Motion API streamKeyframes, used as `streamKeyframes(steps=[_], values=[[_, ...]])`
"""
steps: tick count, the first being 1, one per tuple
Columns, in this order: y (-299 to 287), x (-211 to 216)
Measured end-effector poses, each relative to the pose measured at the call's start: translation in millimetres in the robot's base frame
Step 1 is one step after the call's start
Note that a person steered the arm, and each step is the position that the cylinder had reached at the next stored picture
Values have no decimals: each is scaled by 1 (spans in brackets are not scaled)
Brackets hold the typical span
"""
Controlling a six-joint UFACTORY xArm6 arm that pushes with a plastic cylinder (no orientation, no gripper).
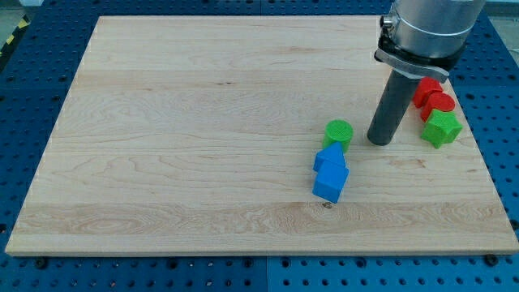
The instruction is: Place your arm at the bottom right of the green star
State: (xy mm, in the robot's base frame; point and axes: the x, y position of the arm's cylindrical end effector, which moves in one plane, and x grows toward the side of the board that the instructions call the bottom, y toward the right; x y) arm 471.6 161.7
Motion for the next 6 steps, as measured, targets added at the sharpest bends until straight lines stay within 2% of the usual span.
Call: streamKeyframes(steps=[2, 5, 6], values=[[6, 2], [124, 71], [168, 58]])
